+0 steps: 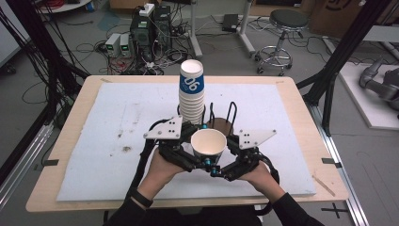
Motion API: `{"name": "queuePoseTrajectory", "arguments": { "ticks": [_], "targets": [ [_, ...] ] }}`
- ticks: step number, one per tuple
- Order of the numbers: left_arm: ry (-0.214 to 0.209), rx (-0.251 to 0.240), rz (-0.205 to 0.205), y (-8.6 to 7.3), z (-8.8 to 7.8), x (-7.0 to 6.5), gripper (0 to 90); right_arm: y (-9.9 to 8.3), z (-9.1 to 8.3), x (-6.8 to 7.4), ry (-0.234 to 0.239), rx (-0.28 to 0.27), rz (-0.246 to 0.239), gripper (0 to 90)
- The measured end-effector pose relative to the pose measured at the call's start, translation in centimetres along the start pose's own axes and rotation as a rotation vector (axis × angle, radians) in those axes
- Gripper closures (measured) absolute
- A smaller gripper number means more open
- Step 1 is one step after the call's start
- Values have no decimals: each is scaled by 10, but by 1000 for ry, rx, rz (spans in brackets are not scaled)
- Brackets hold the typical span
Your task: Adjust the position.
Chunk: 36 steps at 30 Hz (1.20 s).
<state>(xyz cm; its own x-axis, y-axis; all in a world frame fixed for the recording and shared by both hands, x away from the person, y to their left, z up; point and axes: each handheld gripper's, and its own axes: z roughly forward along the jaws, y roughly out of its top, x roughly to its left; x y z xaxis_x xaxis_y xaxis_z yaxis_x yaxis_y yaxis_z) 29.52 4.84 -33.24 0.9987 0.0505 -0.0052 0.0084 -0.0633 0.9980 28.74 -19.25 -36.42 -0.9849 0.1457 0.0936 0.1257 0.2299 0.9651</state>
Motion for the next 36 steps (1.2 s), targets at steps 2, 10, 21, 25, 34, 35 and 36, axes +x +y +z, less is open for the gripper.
{"name": "queuePoseTrajectory", "arguments": {
  "ticks": [2, 10, 21, 25, 34, 35, 36],
  "targets": [
    [1, -2, -1, -1, 1, -1, 221, 0, 0, 0, -2, -7, 6, 188],
    [-2, 2, 5, -2, 4, -1, 226, 2, 0, 2, -11, -22, -3, 189],
    [7, 0, 0, -4, 5, -1, 219, 2, 1, 1, 13, -31, -3, 263],
    [12, 7, -8, -4, 5, -2, 194, 2, 0, 1, 16, -28, -6, 262],
    [13, 19, -17, -1, -2, 0, 139, 3, -5, 2, 4, -28, -26, 262],
    [13, 19, -15, 0, -4, 0, 136, 3, -5, 1, -1, -32, -31, 262],
    [15, 19, -15, 0, -6, 0, 135, 3, -6, 1, 0, -31, -28, 262]
  ]
}}
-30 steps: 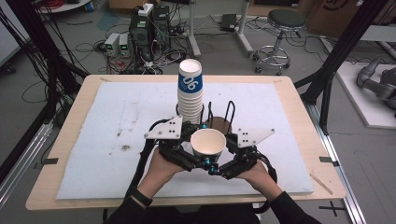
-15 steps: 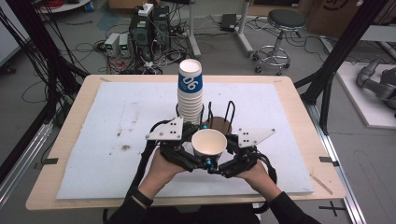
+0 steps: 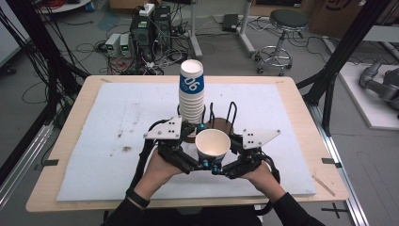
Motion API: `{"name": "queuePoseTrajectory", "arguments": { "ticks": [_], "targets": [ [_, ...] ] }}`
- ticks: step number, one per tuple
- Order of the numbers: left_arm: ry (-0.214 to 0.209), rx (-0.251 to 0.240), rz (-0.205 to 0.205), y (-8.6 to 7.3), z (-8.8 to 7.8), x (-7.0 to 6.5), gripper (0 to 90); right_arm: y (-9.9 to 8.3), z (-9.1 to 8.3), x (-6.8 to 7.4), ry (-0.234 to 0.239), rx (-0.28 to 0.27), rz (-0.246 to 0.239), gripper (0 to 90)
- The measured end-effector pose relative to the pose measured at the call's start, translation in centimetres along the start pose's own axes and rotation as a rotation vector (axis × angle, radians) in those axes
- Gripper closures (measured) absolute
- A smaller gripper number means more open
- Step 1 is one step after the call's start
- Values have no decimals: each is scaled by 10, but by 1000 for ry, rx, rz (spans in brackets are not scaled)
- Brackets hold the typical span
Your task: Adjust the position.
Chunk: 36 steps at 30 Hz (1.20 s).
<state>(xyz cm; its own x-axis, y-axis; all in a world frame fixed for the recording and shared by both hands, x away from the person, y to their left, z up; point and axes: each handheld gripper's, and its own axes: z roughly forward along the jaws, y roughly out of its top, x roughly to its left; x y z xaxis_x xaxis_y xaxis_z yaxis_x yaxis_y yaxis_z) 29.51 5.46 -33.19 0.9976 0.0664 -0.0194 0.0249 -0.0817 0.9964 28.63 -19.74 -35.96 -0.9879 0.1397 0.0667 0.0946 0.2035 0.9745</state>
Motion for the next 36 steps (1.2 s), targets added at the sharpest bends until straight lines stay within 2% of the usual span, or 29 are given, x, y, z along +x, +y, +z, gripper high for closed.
{"name": "queuePoseTrajectory", "arguments": {
  "ticks": [5, 8, 15, 24, 36],
  "targets": [
    [13, -8, 3, 1, -9, 1, 135, 0, -3, -2, -8, -11, 5, 262],
    [27, 3, 20, 2, -14, 0, 135, 1, -6, -3, -14, -22, 4, 262],
    [38, 16, 22, 2, -21, 0, 136, 2, -11, -6, -26, -35, 12, 262],
    [51, 43, 26, -1, -23, 1, 135, 4, -20, -8, -45, -58, 20, 262],
    [53, 70, 1, -14, -17, 2, 135, 6, -26, -9, -53, -88, 30, 263]
  ]
}}
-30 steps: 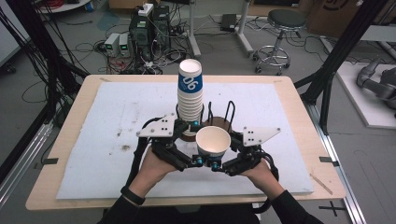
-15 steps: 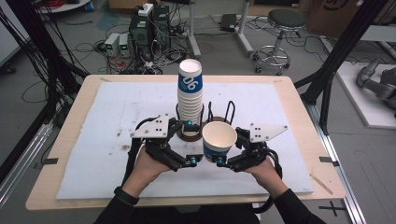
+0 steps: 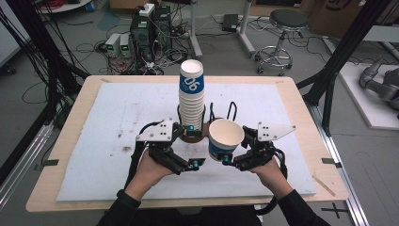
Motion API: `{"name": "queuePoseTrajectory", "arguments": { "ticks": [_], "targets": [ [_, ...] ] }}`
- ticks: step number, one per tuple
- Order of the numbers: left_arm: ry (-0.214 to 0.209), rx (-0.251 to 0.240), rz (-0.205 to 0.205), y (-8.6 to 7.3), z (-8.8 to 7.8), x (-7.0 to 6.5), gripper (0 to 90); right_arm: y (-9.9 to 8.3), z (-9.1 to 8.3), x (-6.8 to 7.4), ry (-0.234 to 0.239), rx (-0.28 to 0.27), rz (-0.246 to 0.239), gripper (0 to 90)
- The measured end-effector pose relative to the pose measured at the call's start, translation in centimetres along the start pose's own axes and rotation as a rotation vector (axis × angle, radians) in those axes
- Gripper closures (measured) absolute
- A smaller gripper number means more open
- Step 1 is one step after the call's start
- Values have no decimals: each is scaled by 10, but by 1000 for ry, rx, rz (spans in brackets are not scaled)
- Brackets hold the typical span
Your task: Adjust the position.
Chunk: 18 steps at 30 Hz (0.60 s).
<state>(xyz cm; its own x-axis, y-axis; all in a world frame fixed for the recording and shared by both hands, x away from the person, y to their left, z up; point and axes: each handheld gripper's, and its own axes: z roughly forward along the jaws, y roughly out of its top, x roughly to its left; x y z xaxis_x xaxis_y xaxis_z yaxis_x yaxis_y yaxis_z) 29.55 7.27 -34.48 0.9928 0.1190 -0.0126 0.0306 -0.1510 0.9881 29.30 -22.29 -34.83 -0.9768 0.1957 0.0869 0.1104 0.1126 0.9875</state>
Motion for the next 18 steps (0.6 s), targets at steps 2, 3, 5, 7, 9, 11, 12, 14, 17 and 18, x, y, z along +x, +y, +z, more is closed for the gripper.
{"name": "queuePoseTrajectory", "arguments": {
  "ticks": [2, 3, 5, 7, 9, 11, 12, 14, 17, 18],
  "targets": [
    [-1, 1, -3, -2, 1, 0, 135, 0, 0, 0, 2, -2, 1, 263],
    [-4, 2, -4, -3, 2, 0, 135, 0, 0, 0, 1, -2, 2, 263],
    [-7, 2, -8, -6, 6, -1, 135, 0, 0, 0, 1, -5, -5, 263],
    [-16, 6, -10, -8, 10, -2, 135, 0, 1, 1, 7, 0, -2, 262],
    [-21, 13, -10, -11, 13, -2, 135, 0, 3, 2, 10, -1, -1, 263],
    [-24, 17, -17, -14, 18, -3, 136, 0, 4, 3, 15, 1, -3, 263],
    [-22, 17, -19, -16, 20, -3, 135, 0, 5, 4, 19, -2, -1, 263],
    [-27, 16, -21, -18, 24, -4, 135, 0, 7, 5, 23, 1, 1, 263],
    [-34, 11, -24, -19, 28, -6, 136, -1, 10, 6, 30, 3, 0, 263],
    [-35, 11, -22, -19, 29, -6, 135, -1, 11, 7, 35, 6, 0, 263]
  ]
}}
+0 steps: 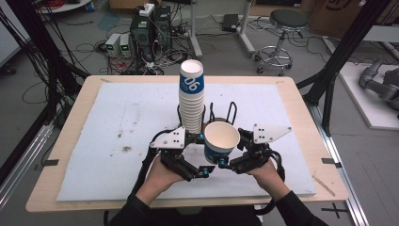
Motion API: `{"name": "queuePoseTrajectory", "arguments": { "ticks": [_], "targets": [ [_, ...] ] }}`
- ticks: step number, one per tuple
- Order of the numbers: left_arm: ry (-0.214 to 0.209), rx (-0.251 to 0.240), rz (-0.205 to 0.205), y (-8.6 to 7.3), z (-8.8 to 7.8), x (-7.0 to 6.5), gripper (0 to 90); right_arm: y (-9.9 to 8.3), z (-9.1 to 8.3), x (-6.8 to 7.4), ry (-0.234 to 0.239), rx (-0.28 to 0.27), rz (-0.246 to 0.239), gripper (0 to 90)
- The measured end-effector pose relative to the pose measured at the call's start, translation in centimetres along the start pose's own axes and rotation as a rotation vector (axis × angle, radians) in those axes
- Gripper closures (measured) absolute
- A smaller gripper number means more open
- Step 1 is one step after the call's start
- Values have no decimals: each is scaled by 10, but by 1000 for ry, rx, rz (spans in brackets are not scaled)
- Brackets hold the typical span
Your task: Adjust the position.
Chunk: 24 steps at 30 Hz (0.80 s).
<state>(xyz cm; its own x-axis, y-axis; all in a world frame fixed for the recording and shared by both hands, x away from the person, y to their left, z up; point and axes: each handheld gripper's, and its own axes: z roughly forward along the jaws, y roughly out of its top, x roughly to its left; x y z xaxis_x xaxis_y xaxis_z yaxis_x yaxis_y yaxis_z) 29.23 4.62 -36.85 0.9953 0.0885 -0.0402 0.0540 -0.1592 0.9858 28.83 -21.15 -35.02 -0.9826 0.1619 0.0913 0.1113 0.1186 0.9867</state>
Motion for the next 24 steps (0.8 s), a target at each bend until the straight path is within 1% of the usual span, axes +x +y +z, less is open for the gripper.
{"name": "queuePoseTrajectory", "arguments": {
  "ticks": [2, 8, 10, 12, 13, 15, 20, 23, 24],
  "targets": [
    [7, 2, -1, 0, 2, 0, 136, 0, 2, 1, 3, 3, 2, 262],
    [1, 8, -6, -1, 4, 0, 146, -2, 9, 3, 15, 6, -6, 263],
    [-7, 11, -8, -2, 4, 0, 167, -3, 10, 4, 22, 11, -1, 263],
    [-5, 11, -3, -2, 4, 0, 216, -3, 10, 4, 20, 14, -2, 263],
    [-12, 8, -7, -2, 4, -1, 230, -3, 10, 4, 20, 13, -2, 263],
    [-11, 8, -5, -2, 4, -1, 291, -3, 10, 4, 17, 11, 0, 263],
    [-12, 11, -11, -2, 4, -1, 300, -2, 9, 4, 15, 13, -2, 262],
    [-18, 12, -11, -2, 4, 0, 299, -2, 10, 4, 17, 18, -5, 237],
    [-23, 14, -14, -3, 4, 0, 300, -2, 10, 4, 10, 20, -2, 203]
  ]
}}
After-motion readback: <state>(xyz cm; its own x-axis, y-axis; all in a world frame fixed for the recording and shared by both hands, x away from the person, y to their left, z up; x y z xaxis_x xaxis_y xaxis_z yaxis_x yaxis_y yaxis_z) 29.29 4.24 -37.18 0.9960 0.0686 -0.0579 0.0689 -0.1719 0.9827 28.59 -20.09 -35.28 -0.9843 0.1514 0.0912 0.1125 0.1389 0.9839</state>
